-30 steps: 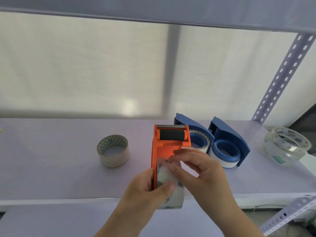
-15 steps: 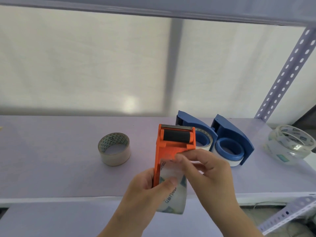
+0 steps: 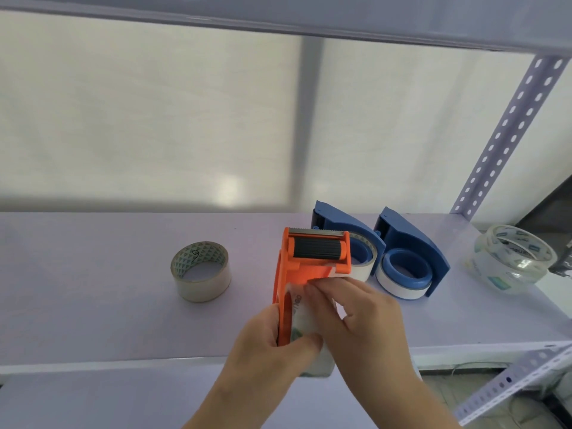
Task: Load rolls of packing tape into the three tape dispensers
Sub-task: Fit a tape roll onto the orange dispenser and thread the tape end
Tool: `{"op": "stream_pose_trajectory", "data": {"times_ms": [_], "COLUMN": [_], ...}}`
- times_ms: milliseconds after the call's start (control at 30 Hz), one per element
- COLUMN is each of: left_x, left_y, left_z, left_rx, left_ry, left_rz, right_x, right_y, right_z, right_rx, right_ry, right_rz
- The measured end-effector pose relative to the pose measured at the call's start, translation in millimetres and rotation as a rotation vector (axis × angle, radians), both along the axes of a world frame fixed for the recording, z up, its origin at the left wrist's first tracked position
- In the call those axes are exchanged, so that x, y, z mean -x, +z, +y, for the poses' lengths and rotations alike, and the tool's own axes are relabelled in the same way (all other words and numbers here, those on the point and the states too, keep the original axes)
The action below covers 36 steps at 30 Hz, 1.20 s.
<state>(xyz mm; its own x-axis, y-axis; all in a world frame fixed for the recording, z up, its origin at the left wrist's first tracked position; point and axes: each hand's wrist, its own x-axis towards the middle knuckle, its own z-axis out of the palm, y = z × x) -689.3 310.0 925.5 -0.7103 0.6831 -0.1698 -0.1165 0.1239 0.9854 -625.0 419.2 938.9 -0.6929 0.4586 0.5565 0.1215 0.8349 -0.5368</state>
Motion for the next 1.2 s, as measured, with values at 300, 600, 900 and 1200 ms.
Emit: {"op": "stream_pose_trajectory", "data": {"times_ms": [300, 600, 900, 1200], "left_x": [-2, -6, -4, -3], "left_y": [4, 14, 12, 11], "left_z": [2, 3, 5, 5], "left_rx": [0.049, 0.245, 0.213, 0.258], "left_ry": [0.111, 0.075, -0.007, 0.036], "left_rz": [-0.008, 0.231, 0.147, 0.203], "right_x": [-9, -11, -9, -7], "right_y": [12, 18, 32, 60], "right_z": [-3, 1, 17, 33], "right_rx": [-0.352, -0.321, -0.140, 0.075], "right_ry": [-0.191, -0.224, -0.107, 0.030], "right_rz": [-0.099, -0.051, -0.056, -0.143]}}
